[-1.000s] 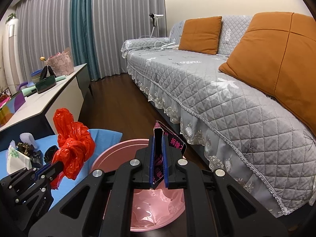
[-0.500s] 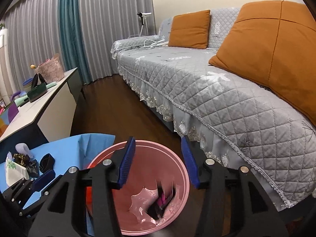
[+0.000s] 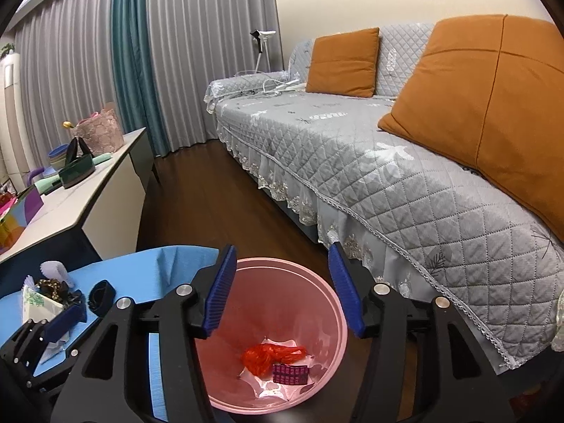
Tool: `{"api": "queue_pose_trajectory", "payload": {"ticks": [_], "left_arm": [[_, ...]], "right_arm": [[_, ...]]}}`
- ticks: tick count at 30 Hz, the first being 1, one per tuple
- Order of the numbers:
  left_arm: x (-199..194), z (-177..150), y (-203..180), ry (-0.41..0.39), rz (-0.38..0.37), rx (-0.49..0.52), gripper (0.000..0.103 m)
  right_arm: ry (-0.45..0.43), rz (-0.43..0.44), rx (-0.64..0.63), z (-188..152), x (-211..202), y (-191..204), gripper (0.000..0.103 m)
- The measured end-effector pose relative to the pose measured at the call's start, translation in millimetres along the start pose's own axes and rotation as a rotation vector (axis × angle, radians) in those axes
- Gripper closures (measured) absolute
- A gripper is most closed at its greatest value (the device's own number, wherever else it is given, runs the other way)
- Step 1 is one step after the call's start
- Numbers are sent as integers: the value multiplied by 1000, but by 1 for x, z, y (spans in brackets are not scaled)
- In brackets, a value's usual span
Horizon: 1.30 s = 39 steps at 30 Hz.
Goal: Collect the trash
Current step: 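Open the left tool to drop the red bag into the pink bin, then move both open tools back toward the remaining trash on the table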
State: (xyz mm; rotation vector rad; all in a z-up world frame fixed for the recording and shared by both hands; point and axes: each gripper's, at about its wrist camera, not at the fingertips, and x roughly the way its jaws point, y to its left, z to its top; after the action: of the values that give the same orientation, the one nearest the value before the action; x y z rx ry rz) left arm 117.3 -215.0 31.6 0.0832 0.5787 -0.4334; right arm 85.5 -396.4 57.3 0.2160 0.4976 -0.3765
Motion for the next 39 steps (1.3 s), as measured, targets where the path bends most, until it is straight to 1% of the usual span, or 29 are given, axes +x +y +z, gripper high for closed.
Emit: {"api": "queue_pose_trajectory", "payload": {"ticks": [2, 3, 4, 5, 6, 7, 8, 10, 12, 13, 14, 17, 24, 27, 29, 31, 35, 37, 39], "left_arm": [[-9, 1, 8, -11, 16, -15, 46], [-13, 1, 11, -18, 22, -22, 44], [-19, 1, 15, -29, 33, -32, 40], [-24, 2, 19, -39, 43, -40, 37], [-28, 2, 22, -48, 53, -47, 36], [-36, 2, 27, -67, 75, -54, 30], [-42, 2, 30, -80, 90, -58, 23], [-53, 3, 37, -104, 122, -65, 14], [-65, 3, 46, -121, 141, -85, 11], [-72, 4, 52, -125, 138, -101, 8], [-77, 3, 56, -131, 141, -110, 8], [-94, 2, 67, -152, 183, -119, 8], [-133, -3, 95, -175, 268, -145, 8], [-148, -6, 110, -169, 289, -170, 8], [-157, -11, 117, -164, 307, -168, 8], [-167, -19, 126, -163, 342, -167, 8], [-174, -36, 146, -142, 385, -207, 8], [-172, -42, 156, -137, 414, -235, 8], [-169, -49, 162, -135, 439, -242, 8]], "right_arm": [[-14, 8, 1, 1, -6, 4, 48], [-25, 14, 0, 2, -11, 7, 44], [-32, 18, 0, 3, -14, 9, 37], [-41, 25, 1, 3, -17, 11, 32], [-51, 36, 4, 3, -21, 14, 23], [-60, 44, 5, 3, -24, 17, 15], [-69, 56, 8, 2, -28, 20, 12], [-69, 86, 7, 2, -32, 28, 9], [-70, 107, -5, 1, -37, 38, 9], [-75, 113, -13, 0, -40, 43, 9], [-81, 122, -23, 0, -43, 49, 9], [-93, 154, -48, -1, -51, 67, 9], [-130, 189, -88, -5, -72, 99, 9], [-141, 201, -98, -7, -78, 108, 9], [-141, 211, -105, -8, -80, 113, 9], [-141, 219, -112, -10, -81, 118, 9], [-123, 244, -115, -14, -81, 125, 9], [-113, 242, -126, -16, -80, 127, 9], [-98, 242, -134, -19, -78, 128, 9]]}}
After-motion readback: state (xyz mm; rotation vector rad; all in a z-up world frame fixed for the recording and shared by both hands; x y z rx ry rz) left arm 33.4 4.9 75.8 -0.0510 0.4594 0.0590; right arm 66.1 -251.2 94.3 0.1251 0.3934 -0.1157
